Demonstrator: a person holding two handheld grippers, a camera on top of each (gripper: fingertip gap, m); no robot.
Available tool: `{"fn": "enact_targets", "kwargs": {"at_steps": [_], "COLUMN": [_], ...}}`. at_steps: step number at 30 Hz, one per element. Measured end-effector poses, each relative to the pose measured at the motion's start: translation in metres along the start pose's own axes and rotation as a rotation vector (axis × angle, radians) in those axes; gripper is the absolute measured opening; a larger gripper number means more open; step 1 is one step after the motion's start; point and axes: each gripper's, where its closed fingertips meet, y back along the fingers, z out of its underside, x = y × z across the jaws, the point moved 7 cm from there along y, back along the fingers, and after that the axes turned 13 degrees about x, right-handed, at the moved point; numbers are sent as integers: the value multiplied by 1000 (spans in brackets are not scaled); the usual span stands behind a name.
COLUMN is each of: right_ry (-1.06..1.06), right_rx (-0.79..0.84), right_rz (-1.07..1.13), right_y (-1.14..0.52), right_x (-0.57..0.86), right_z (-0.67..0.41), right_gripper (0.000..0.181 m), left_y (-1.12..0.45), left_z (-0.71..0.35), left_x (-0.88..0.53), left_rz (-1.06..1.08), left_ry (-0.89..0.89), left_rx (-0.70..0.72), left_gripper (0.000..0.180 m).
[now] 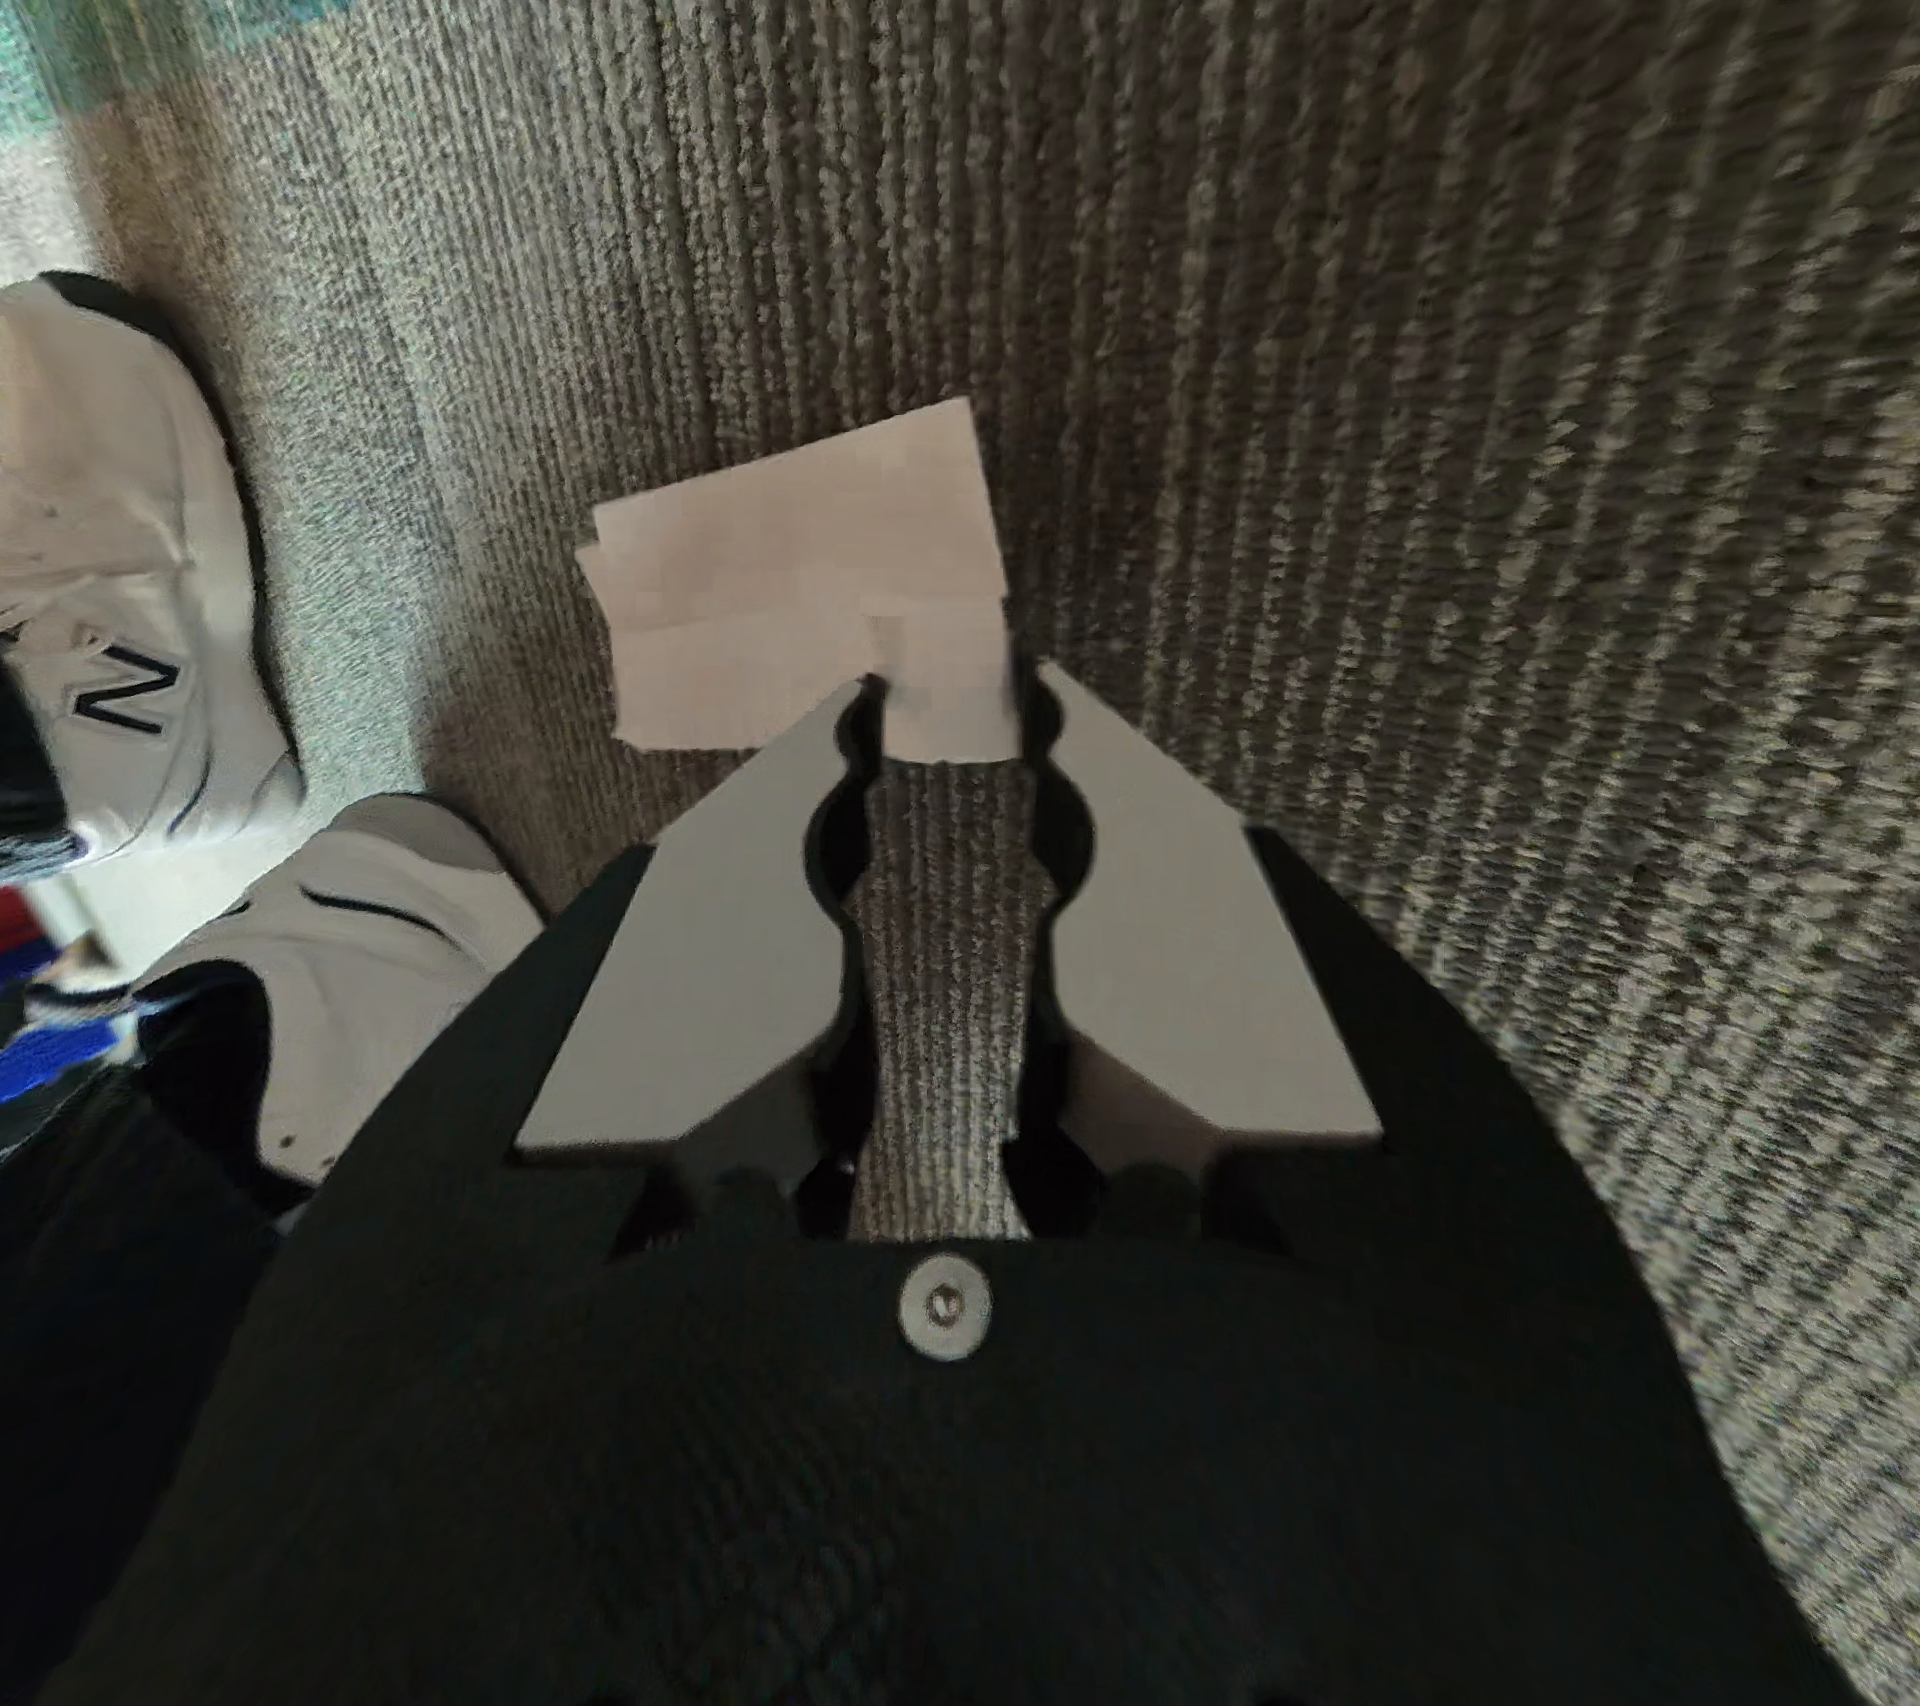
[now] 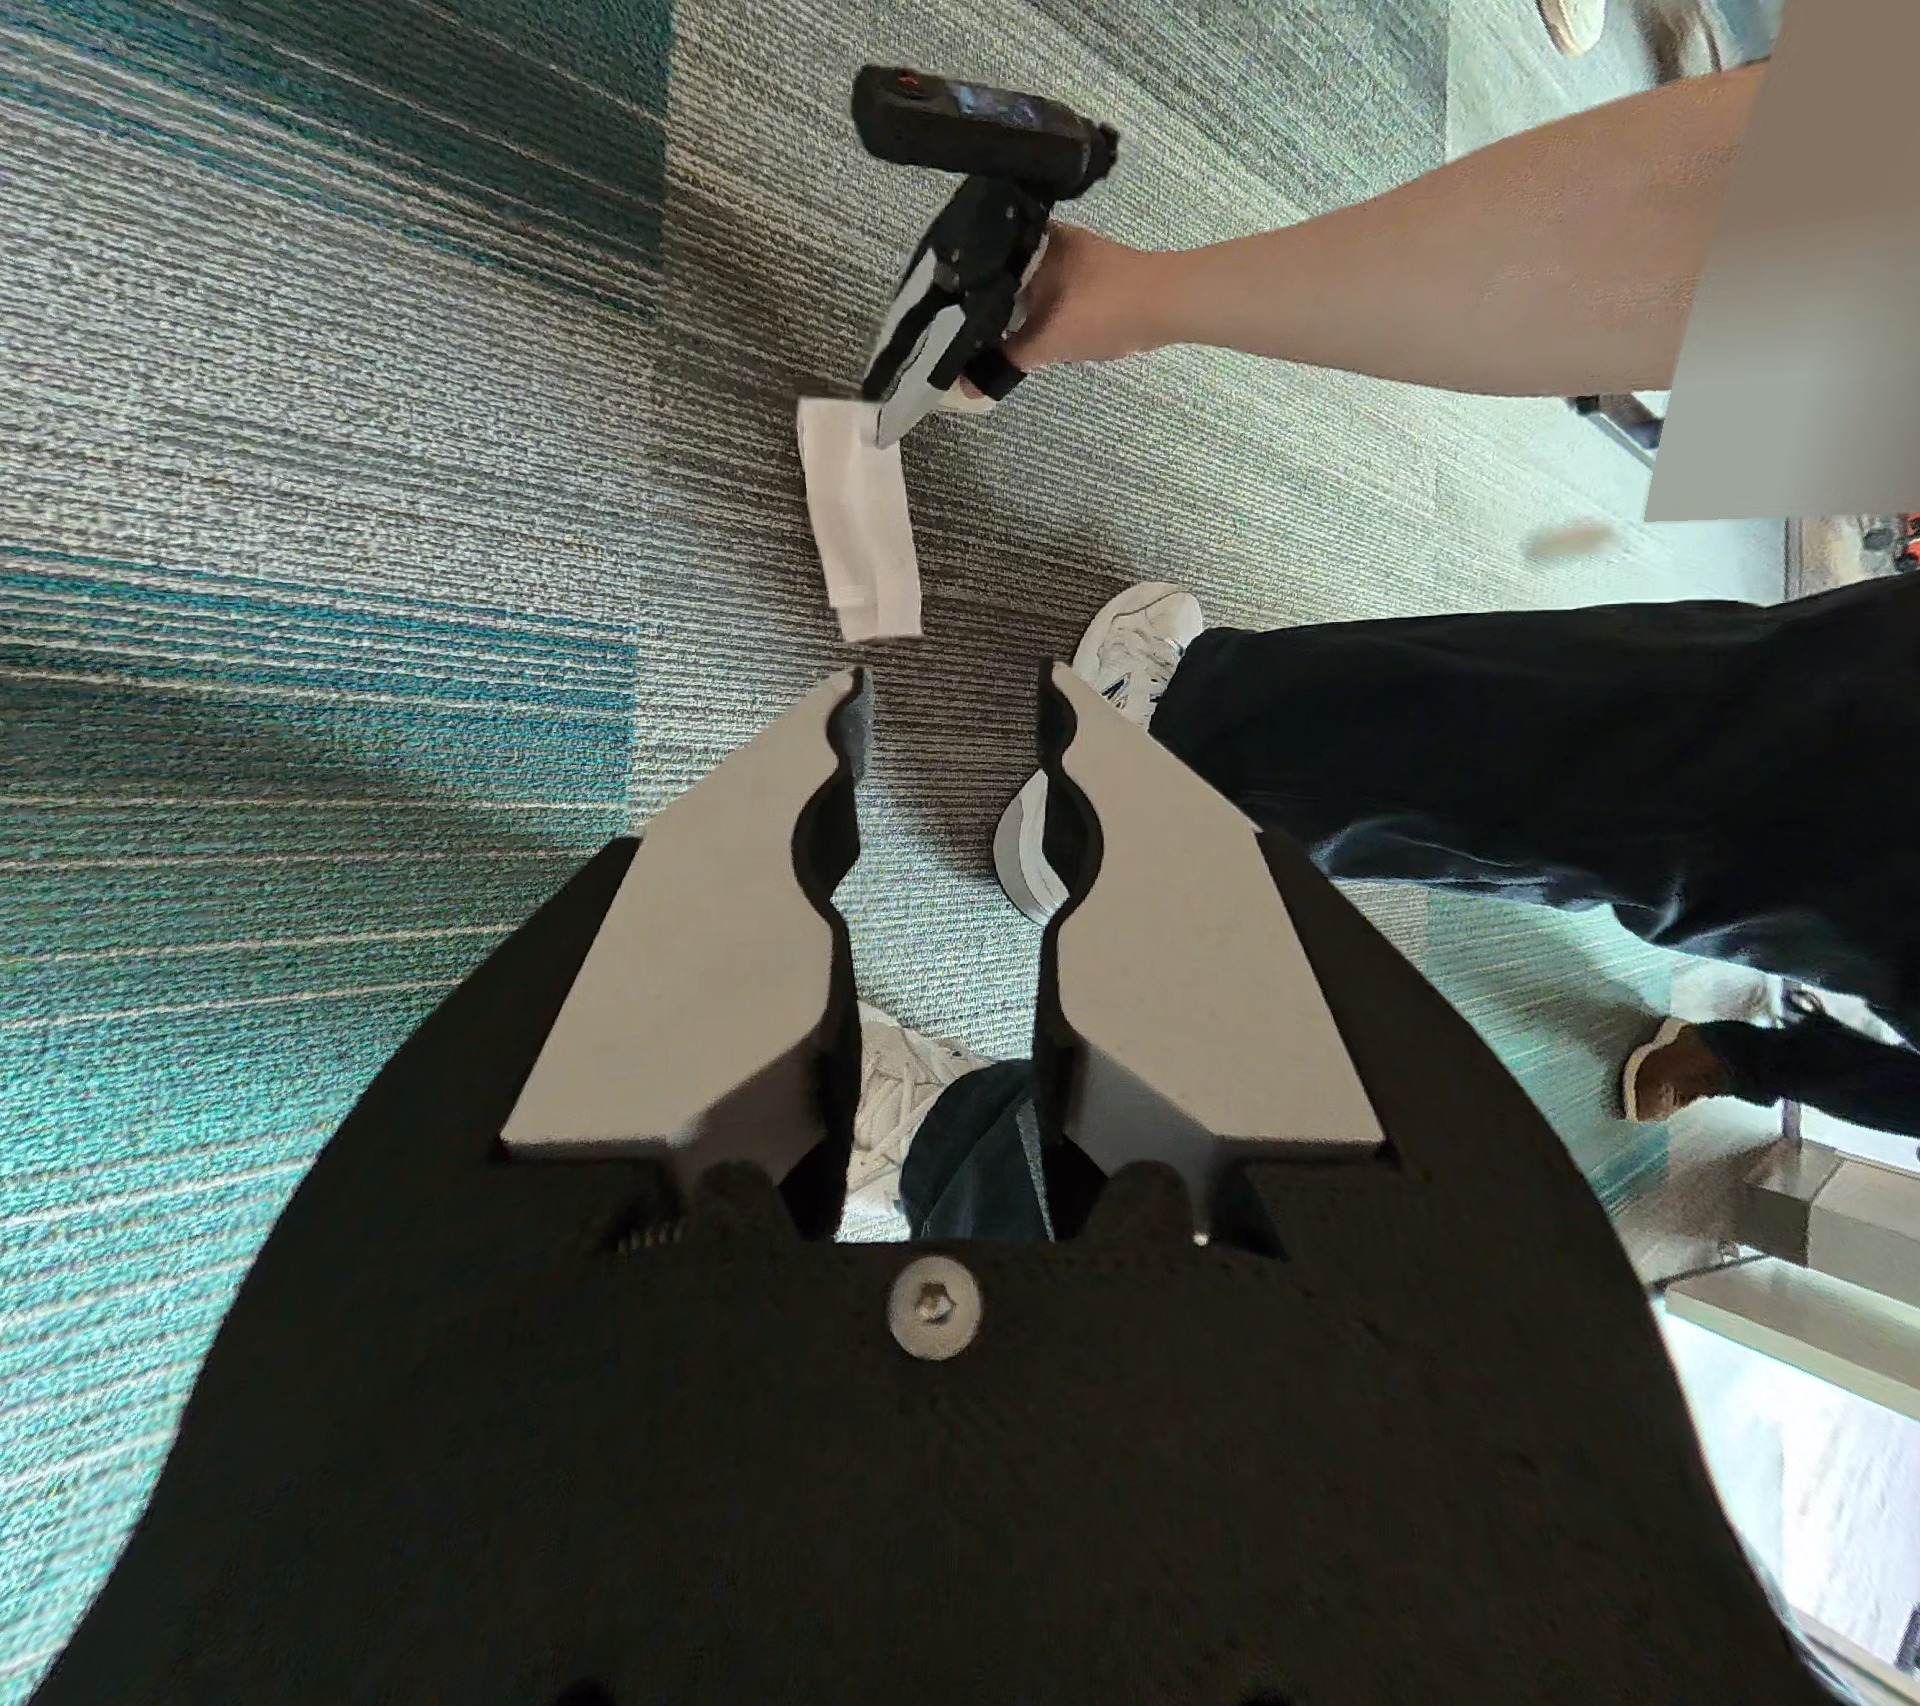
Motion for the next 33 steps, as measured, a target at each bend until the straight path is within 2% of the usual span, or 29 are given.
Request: {"fn": "enact_targets", "kwargs": {"at_steps": [2, 5, 8, 14, 16, 21, 26, 27, 30, 32, 33], "right_ry": [10, 35, 67, -82, -185, -478, -772, -835, -950, -1007, -1046], "right_rx": [-2, -31, -60, -92, -93, -173, -318, -353, -377, -395, -394], "right_rz": [10, 35, 66, 215, 359, 719, 1130, 1201, 1440, 1554, 1575], "right_y": [-14, -31, -39, -11, 5, 23, 55, 65, 106, 136, 150], "right_x": [5, 14, 42, 182, 243, 378, 514, 538, 602, 634, 648], "right_z": [-1, -9, -41, -230, -307, -468, -549, -554, -560, -553, -548], "right_gripper": [28, 28, 27, 24, 20, 31, 34, 32, 5, 0, 0], "left_y": [0, 19, 89, 398, 515, 749, 879, 894, 915, 918, 918], "left_z": [3, -6, -27, -84, -103, -137, -152, -152, -138, -124, -114], "left_x": [-2, -19, -68, -218, -268, -381, -492, -517, -589, -639, -664], "left_rz": [-58, -140, -217, -257, -187, -25, 280, 339, 575, 712, 785], "left_ry": [-30, -139, -206, -208, -137, 19, 89, 87, 54, 19, -23], "left_rx": [-8, 75, 246, 607, 690, 828, 989, 1028, 1045, 1100, 1162], "left_gripper": [0, 0, 0, 0, 0, 0, 0, 0, 0, 0, 12]}}
